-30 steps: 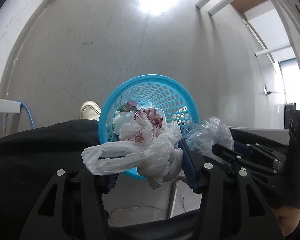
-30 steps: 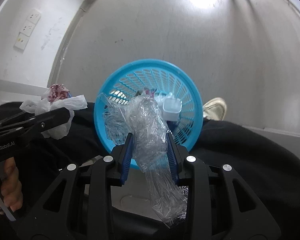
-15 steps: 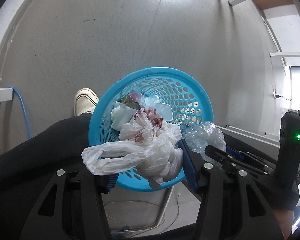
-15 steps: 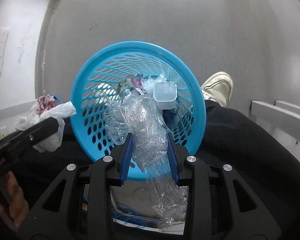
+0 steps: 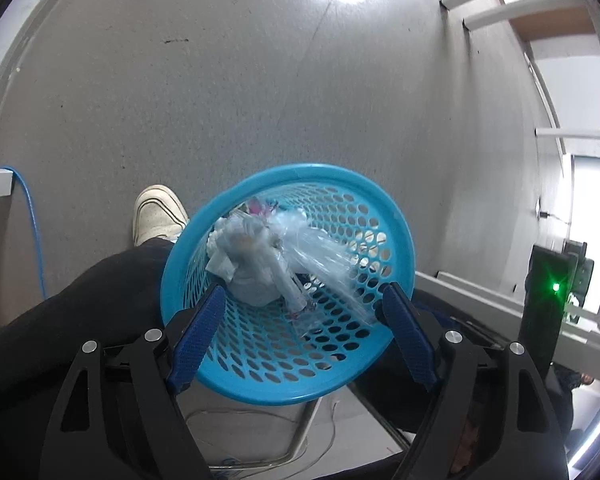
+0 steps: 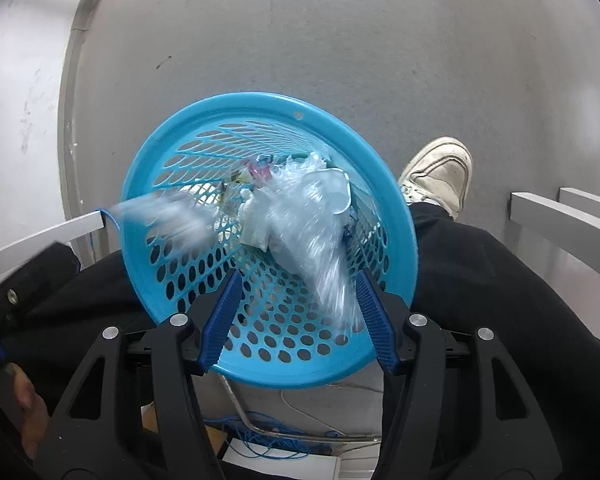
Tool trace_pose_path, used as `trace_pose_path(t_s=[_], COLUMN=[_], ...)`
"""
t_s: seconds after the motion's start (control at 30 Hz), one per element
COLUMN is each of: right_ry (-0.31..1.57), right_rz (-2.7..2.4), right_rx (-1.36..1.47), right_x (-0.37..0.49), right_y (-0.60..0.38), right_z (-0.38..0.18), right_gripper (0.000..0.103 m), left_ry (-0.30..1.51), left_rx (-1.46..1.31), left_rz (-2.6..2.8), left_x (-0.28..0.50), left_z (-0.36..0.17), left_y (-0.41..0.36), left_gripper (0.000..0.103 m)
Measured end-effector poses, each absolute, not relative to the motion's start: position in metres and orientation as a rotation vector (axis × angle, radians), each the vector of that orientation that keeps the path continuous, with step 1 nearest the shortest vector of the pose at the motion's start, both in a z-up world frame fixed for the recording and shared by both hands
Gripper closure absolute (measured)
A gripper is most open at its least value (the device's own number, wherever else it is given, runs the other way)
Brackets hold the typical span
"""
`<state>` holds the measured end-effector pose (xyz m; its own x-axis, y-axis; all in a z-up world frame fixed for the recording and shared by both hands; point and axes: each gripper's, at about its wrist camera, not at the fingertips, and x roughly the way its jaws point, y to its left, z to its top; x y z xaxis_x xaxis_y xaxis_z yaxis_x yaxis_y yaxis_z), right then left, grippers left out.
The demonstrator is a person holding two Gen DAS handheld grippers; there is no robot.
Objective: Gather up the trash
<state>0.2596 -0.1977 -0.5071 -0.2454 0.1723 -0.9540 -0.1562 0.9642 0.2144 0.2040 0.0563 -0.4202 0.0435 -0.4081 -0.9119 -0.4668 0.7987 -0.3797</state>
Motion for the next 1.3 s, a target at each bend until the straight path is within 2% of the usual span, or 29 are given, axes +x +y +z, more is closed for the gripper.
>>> trace_pose_path(t_s=[0.43, 0.83, 1.13, 1.3], right_ry=[1.675, 1.476, 1.355, 1.318], right_rz=[0.341, 0.410, 0.478, 0.508], right_rx=[-0.139, -0.155, -0.142, -0.171], right_x=[0.246, 0.214, 0.184, 0.165], right_y=[-0.188, -0.193, -0.205, -0.207], right_z=[-0.468, -0.389, -0.340, -0.323], right_gripper=[0.043, 0.036, 0.025, 0.012], left_ry=[1.511, 1.400, 1.284, 1.269], left_rx=[-0.537, -0.452, -0.369, -0.342], left_rz=[0.094, 0.110, 0.072, 0.014], left_x=[0.201, 0.165, 0.125, 0.102], left_z=[-0.379, -0.324, -0.281, -0.266], left_y=[0.053, 0.048, 0.041, 0.032], left_gripper=[0.026, 0.021, 0.014, 0.008])
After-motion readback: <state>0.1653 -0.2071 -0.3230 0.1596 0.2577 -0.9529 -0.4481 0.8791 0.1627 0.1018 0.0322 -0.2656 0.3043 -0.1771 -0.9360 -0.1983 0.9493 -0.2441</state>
